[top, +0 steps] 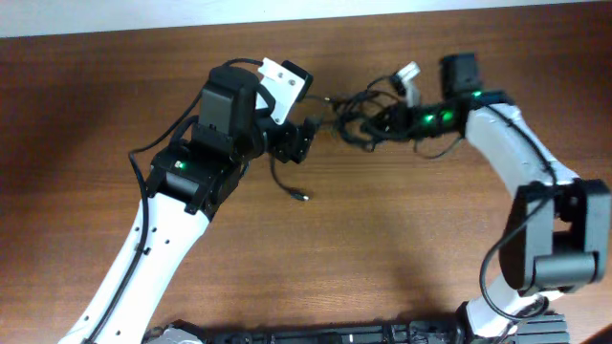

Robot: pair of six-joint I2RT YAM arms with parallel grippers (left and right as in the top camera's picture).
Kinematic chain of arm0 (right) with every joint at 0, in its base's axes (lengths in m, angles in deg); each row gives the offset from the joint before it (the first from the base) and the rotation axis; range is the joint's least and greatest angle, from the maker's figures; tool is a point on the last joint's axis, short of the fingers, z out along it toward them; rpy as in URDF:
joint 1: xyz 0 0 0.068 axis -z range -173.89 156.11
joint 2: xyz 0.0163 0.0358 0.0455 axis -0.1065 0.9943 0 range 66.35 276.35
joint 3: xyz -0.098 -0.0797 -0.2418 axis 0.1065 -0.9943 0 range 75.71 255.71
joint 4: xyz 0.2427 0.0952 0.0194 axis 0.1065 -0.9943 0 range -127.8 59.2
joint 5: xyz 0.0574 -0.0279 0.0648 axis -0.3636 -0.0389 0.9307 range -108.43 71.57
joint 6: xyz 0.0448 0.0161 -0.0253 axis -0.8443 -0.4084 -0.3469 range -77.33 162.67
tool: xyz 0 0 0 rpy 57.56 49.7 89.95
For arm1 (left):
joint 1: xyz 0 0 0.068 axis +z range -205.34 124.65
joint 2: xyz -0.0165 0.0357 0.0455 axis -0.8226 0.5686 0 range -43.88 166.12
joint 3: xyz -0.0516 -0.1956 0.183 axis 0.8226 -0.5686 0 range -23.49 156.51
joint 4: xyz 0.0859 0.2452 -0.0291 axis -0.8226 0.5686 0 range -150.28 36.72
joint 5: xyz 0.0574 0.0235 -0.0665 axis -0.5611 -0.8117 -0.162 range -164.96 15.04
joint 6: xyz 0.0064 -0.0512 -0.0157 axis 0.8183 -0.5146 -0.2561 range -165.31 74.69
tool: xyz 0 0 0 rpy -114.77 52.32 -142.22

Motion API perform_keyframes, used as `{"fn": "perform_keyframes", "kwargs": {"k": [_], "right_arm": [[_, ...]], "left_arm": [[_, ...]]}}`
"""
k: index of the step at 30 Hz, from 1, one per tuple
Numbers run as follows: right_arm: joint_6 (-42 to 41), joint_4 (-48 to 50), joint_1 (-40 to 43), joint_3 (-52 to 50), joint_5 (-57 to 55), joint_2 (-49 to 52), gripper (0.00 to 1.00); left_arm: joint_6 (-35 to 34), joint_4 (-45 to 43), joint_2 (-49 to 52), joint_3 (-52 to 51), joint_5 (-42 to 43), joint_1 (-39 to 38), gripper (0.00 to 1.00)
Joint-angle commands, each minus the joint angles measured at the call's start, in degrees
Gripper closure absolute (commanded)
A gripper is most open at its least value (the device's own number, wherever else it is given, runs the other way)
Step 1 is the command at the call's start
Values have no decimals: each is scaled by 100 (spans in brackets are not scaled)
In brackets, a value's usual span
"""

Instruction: Untangle cables

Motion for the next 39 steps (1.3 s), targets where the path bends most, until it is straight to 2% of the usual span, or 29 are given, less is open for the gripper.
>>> {"fn": "perform_keyframes", "kwargs": {"k": [1,3,6,8,9,12,16,17,19,22,23,24,28,29,30,31,35,37,39], "right_arm": [[-142,31,136,444,942,-503,96],[-186,50,136,699,929,-765,96],[-407,168,133,1038,879,-1034,96],[-496,278,136,1233,866,-1228,96],[-664,413,136,1342,850,-1375,96],[-894,787,133,1394,833,-1775,96],[-863,800,133,1394,835,-2238,96],[-772,798,133,1394,835,-2330,96],[-664,796,133,1394,837,-2481,96],[-498,702,133,1392,835,-2498,96],[-289,542,133,1392,835,-2498,96],[-118,417,129,1392,837,-2498,96],[243,323,129,1392,699,-2498,96],[302,330,129,1392,697,-2498,96],[302,358,129,1392,621,-2498,96],[299,409,129,1392,595,-2498,96],[295,616,129,1392,597,-2498,96],[295,782,129,1392,599,-2498,96],[273,977,129,1392,599,-2498,96]], "left_arm": [[-348,22,15,74,361,-2,16],[-918,24,15,74,378,-2,16],[-1475,20,24,74,632,-2,27],[-1751,46,55,74,638,-2,27],[-1860,63,76,74,638,-2,25],[-2782,50,166,74,640,-2,6],[-4177,31,391,74,715,-2,4],[-4483,-39,457,74,920,-2,0],[-5158,-393,553,74,1552,-2,1],[-5764,-1088,551,74,2452,-2,1],[-6048,-1375,551,74,2776,-2,4],[-6238,-1508,551,74,2927,-2,13],[-6686,-1523,551,74,3285,-7,13],[-6780,-1523,551,74,3344,-9,17],[-6887,-1523,551,74,3362,-9,27],[-6913,-1523,551,74,3346,-9,29],[-6966,-1523,551,74,3178,-9,27],[-7438,-1508,570,74,2986,-9,30],[-8369,-1508,693,74,2979,-13,39]]}}
